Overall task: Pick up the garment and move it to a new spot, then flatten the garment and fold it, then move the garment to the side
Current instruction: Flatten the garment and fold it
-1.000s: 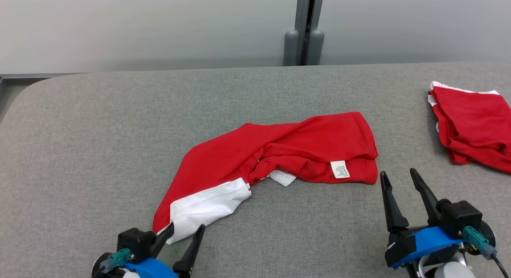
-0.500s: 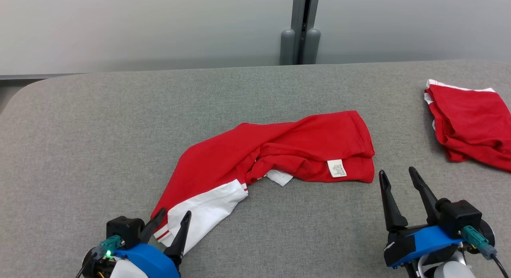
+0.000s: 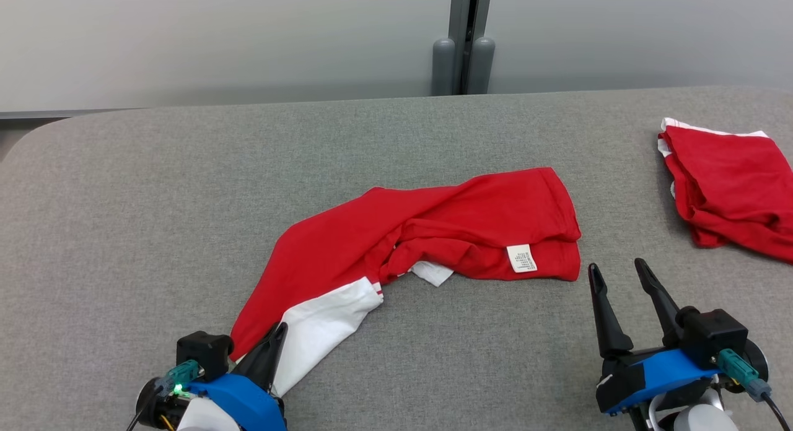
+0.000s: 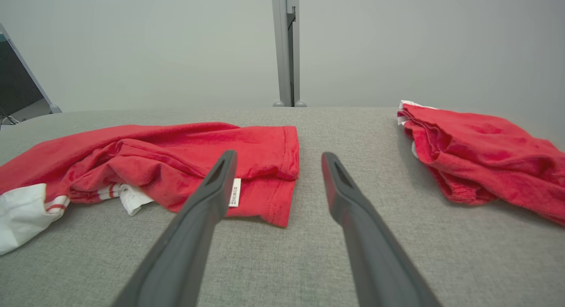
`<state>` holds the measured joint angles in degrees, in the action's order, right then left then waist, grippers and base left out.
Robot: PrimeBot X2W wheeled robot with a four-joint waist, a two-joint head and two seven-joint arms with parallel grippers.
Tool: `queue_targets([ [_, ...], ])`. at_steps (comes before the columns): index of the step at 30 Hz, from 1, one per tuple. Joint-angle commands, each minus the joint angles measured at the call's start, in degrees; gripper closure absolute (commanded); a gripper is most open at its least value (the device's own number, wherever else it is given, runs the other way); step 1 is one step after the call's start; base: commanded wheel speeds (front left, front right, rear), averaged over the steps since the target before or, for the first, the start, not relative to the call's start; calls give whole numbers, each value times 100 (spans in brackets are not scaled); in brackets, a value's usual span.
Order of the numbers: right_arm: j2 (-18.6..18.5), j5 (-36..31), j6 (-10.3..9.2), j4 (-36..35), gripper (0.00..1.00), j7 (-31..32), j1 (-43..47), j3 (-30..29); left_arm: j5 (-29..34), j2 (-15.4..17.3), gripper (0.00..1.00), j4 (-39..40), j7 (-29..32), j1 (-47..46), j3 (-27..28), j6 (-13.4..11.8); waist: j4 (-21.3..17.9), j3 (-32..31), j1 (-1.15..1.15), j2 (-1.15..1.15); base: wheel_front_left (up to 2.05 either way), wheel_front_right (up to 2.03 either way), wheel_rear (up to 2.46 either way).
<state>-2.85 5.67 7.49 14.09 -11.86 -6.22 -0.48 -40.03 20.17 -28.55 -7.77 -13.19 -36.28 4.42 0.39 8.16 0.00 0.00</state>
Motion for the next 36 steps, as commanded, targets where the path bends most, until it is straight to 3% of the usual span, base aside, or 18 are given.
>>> queue_targets([
  [1, -7, 12, 1, 11, 0, -15, 21, -14, 55, 50, 100, 78, -69, 15, -42, 3, 17, -11, 0, 0, 0, 0, 0],
  [10, -7, 39, 1, 68, 0, -44, 74, -54, 212, 187, 100, 937, -75, 478, -322, 4, 149, -100, 0, 0, 0, 0, 0],
  [17, -7, 48, 1, 125, 0, -60, 73, -80, 27, 444, 100, 1764, 591, 990, -648, 17, 236, -201, 0, 0, 0, 0, 0],
  [18, -7, 47, 1, 135, 0, -59, 72, -86, 16, 491, 84, 1817, 616, 1020, -626, -21, 244, -212, 0, 0, 0, 0, 0],
  [19, -7, 44, 1, 142, 0, -60, 71, -89, 0, 511, 19, 1849, 604, 1045, -586, -67, 251, -225, 0, 0, 0, 0, 0],
  [20, -8, 41, 1, 149, 0, -60, 75, -94, -48, 510, 0, 1871, 575, 1086, -551, -105, 258, -239, 0, 0, 0, 0, 0],
  [28, -8, 23, 1, 219, 0, -67, 188, -115, -40, 378, 0, 1948, 34, 935, -228, -318, 282, -418, 0, 0, 0, 0, 0],
  [36, -8, 45, 1, 243, 0, -37, 238, -31, -14, 195, 0, 1457, -297, 579, 37, -590, 219, -553, 0, 0, 0, 0, 0],
])
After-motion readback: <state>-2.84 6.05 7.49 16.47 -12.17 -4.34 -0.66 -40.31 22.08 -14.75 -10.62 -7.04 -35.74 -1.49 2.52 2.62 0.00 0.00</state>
